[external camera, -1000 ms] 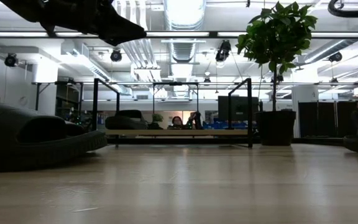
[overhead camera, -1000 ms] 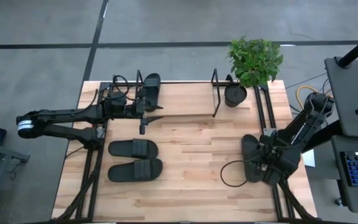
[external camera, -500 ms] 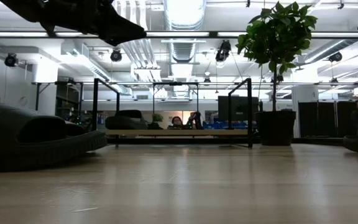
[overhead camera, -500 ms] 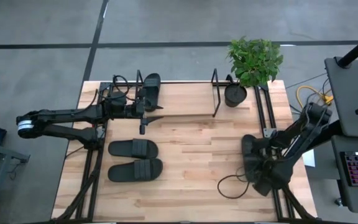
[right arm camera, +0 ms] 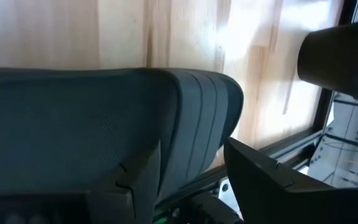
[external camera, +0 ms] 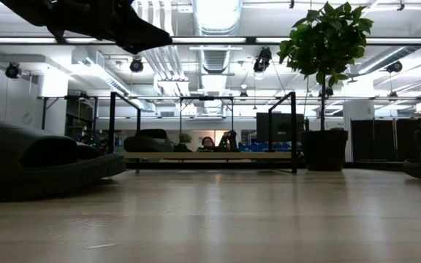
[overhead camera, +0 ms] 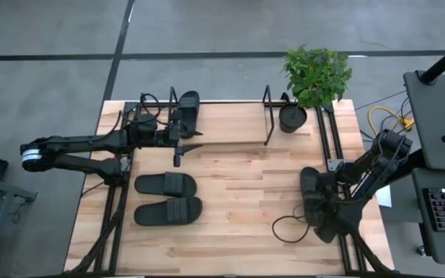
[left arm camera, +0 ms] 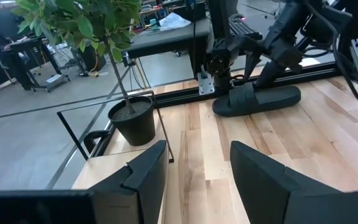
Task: Pick and place slides into the shelf
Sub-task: Put the black slide on the shelf
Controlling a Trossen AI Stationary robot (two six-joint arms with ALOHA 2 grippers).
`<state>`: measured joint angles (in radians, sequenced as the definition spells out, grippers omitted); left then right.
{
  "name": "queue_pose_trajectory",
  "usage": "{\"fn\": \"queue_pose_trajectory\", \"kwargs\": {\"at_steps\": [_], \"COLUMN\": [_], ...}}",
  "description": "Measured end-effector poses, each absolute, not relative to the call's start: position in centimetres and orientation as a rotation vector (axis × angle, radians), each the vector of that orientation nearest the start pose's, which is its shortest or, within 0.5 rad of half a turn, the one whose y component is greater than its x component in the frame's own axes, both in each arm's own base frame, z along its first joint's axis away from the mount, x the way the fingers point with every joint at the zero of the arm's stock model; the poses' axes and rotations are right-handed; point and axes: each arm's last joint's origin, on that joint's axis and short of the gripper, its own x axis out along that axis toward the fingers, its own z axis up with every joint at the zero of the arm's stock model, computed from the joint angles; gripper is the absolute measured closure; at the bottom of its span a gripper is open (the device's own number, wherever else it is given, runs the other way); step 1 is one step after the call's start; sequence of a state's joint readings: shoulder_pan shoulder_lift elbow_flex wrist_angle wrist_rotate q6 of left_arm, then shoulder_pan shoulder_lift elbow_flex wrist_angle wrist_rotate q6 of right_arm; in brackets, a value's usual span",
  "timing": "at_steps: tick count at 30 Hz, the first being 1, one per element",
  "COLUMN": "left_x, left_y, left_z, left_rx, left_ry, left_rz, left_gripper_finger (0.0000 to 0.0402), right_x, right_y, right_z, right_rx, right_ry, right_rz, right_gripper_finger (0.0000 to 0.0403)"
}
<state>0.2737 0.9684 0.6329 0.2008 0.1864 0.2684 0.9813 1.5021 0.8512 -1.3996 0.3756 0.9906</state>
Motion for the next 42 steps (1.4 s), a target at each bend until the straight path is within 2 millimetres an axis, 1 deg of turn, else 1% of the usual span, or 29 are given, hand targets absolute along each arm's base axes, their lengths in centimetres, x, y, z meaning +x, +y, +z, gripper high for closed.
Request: {"fn": "queue_pose_trajectory", "kwargs": {"at_steps": [8, 14, 38, 42], "left_x": [21.0, 21.0, 21.0, 21.0], "left_y": [5.3, 5.3, 5.4, 5.4], "left_z": [28.4, 28.4, 28.4, 28.4], "left_rx": [0.239, 0.238, 0.243, 0.243], "left_ry": [0.142, 0.143, 0.143, 0.143], "left_rz": [0.069, 0.069, 0.07, 0.07], "left_gripper_finger": [0.0239, 0.0239, 0.0239, 0.0239], "right_x": [11.2, 10.9, 11.0, 11.0], "right_y": [14.8, 14.2, 14.3, 14.3], "right_z": [17.1, 16.5, 16.2, 16.2], "right_rx": [-0.522, -0.523, -0.477, -0.473], "right_ry": [1.47, 1.431, 1.407, 1.406], "right_rz": [-0.415, -0.477, -0.488, -0.491], "right_gripper_finger": [0.0234, 0.0234, 0.0235, 0.024]}}
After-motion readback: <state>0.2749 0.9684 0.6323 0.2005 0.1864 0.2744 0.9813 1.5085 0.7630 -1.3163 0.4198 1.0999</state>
